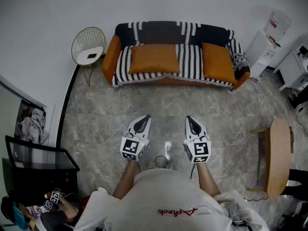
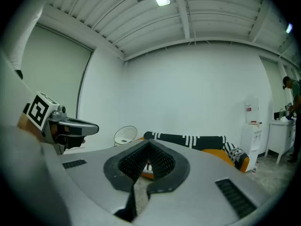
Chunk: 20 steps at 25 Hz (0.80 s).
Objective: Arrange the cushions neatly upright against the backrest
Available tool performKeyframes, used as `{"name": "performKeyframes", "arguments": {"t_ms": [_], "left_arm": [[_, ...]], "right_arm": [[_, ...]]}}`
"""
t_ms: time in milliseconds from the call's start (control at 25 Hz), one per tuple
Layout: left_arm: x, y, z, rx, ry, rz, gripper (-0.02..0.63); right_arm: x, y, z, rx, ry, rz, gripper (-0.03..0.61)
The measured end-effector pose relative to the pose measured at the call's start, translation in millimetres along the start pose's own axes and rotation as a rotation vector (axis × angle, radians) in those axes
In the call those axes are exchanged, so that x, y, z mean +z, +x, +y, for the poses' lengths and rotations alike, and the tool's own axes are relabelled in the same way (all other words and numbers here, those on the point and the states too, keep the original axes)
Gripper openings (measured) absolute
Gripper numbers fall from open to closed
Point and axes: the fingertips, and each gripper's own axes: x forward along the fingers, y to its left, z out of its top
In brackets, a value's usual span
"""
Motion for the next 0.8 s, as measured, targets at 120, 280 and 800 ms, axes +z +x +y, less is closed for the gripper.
{"name": "performKeyframes", "arguments": {"t_ms": [120, 280, 800], "left_arm": [[1.6, 3.2, -1.6, -0.001, 0.000, -0.001, 0.038], [1.7, 7.3, -6.3, 0.006, 0.001, 0.003, 0.038], [-7.9, 29.3, -32.0, 0.041, -0.001, 0.023, 0.038]], "right_arm": [[-1.3, -0.4, -3.4, 0.002, -0.001, 0.003, 0.028], [-3.0, -3.5, -9.9, 0.016, 0.008, -0.006, 0.028], [-16.3, -2.5, -37.0, 0.063, 0.013, -0.008, 0.028]]}}
